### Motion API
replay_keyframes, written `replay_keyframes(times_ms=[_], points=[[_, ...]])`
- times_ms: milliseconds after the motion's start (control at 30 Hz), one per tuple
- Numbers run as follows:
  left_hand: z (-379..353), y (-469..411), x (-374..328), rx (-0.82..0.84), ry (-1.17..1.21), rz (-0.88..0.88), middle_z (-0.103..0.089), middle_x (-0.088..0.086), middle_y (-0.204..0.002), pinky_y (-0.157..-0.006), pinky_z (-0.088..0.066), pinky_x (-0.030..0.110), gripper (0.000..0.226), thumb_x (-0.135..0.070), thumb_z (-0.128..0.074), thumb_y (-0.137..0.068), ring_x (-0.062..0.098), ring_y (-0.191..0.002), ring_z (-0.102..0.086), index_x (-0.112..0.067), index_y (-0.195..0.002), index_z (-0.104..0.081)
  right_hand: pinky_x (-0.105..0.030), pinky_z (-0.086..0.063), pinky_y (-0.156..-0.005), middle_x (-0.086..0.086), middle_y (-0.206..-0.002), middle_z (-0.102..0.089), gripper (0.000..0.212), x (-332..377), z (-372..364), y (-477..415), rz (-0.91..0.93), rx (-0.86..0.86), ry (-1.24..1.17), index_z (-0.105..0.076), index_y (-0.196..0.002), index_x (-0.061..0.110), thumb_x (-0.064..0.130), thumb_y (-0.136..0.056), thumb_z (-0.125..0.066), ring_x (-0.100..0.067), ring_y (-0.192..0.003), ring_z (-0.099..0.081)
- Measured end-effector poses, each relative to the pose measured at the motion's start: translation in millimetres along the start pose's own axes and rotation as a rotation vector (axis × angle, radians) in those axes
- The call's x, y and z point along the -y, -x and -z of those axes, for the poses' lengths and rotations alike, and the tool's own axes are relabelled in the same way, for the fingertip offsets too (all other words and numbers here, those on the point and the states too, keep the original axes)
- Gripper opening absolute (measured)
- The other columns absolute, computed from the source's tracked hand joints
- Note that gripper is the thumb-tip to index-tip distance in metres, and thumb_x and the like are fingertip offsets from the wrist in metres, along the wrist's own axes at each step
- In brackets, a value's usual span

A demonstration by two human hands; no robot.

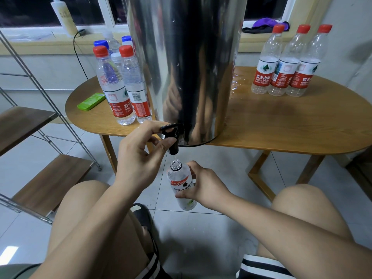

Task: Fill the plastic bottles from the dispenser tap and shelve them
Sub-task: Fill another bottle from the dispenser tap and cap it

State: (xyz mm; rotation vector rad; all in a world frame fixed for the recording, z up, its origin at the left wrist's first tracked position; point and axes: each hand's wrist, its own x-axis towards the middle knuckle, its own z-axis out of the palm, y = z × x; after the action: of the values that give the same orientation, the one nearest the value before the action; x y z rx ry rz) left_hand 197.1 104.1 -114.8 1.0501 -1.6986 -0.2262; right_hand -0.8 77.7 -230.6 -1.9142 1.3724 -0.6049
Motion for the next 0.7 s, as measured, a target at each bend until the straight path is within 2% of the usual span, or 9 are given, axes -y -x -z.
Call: replay_keyframes(times_ms=[233,400,700], points=[[0.2,-0.3,-1.3,0.005,0.009,-0.009,-0.075,-0.007,-0.1,-0.074,-0.054,0.04,0.022,-0.013,-0.078,-0.099,0.022,-0.083,-0.067,-0.026,-0.116,-0.071,-0.041,-0.061,-0.09,0.015,-0.113,-0.075,0.075,0.6,0.3,0.2,-0.002,-0.004,0.005,-0.053,-0.124,0.042,0.053,-0.065,-0.098,-0.01,-0.107,-0.071],[0.4,-0.1,1.1,0.011,-0.002,0.005,-0.075,-0.003,-0.102,-0.074,-0.055,0.045,0.017,-0.016,-0.077,-0.1,0.024,-0.085,-0.069,-0.018,-0.116,-0.074,-0.04,-0.061,-0.089,0.015,-0.113,-0.075,0.075,0.7,0.4,0.3,-0.006,0.0,0.009,-0.053,-0.123,0.041,0.053,-0.065,-0.098,-0.011,-0.106,-0.071],[0.7,-0.1,0.6,0.011,0.006,0.001,-0.075,-0.003,-0.102,-0.075,-0.055,0.044,0.016,-0.017,-0.076,-0.1,0.024,-0.087,-0.069,-0.019,-0.116,-0.074,-0.04,-0.061,-0.089,0.014,-0.113,-0.075,0.074,0.6,1.3,1.0,-0.004,0.003,0.009,-0.053,-0.123,0.04,0.053,-0.066,-0.098,-0.012,-0.106,-0.071]])
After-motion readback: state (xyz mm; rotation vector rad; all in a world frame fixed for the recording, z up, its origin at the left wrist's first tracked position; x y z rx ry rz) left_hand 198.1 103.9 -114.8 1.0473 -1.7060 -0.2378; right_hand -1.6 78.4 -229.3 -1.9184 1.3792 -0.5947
